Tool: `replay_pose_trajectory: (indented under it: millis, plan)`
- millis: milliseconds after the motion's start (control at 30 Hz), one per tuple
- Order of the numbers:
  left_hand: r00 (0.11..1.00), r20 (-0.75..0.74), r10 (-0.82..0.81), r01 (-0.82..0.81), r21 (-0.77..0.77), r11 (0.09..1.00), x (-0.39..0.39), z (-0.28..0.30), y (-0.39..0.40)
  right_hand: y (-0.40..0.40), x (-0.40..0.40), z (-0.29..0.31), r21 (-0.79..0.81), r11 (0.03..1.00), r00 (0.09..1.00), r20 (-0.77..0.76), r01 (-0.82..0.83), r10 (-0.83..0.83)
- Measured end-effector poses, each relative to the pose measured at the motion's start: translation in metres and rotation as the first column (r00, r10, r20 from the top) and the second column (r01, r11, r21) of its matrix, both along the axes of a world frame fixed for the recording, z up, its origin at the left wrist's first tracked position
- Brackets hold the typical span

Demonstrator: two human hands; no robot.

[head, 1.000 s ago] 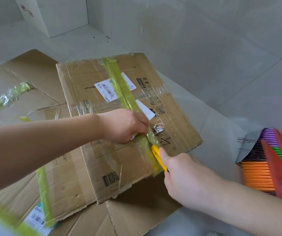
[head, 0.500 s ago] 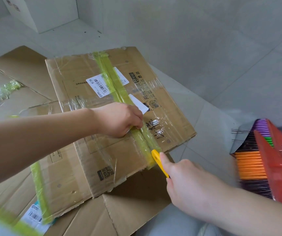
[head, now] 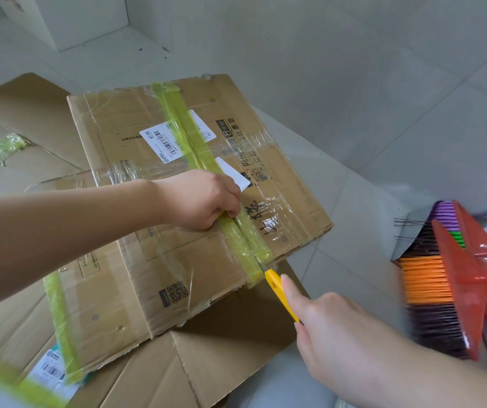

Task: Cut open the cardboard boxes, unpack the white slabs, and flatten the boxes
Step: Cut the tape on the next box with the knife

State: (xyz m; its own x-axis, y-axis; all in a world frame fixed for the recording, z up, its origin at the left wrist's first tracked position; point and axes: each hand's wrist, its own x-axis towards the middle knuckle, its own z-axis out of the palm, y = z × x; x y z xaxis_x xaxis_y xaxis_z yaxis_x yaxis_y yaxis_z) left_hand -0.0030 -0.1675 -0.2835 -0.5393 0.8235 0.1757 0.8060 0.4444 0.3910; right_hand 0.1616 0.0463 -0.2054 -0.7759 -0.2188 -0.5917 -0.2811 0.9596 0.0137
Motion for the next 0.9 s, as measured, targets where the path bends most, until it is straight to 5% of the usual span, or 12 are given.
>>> replay_pose_trajectory:
  millis: [300,533,633,733,800,900]
  plan:
    - [0.998,-0.05,-0.029,0.03,0.027,0.999,-0.003,0.0,0.006,0.015,0.001,0.021,-0.036,0.998,0.998,0.048,0.043,-0.041]
    - [0.998,-0.051,-0.043,0.044,0.02,0.999,-0.001,0.01,0.011,0.024,-0.013,0.03,-0.204,0.978,0.974,-0.225,-0.041,-0.006]
    - [0.998,-0.047,0.031,-0.024,0.141,0.99,0.002,0.03,0.011,0.028,-0.025,0.029,-0.236,0.972,0.962,-0.266,-0.002,-0.062]
    - [0.989,-0.135,-0.065,0.092,0.2,0.975,0.007,0.063,0.025,0.03,-0.04,0.027,-0.257,0.965,0.939,-0.339,-0.043,-0.049]
    - [0.976,-0.05,-0.211,0.216,0.112,0.97,0.011,0.08,0.041,0.025,-0.053,0.029,-0.21,0.964,0.896,-0.442,-0.16,0.052]
    - [0.923,0.289,-0.255,0.28,-0.047,0.959,0.012,0.095,0.053,0.017,-0.066,0.034,-0.18,0.911,0.793,-0.572,-0.372,0.211]
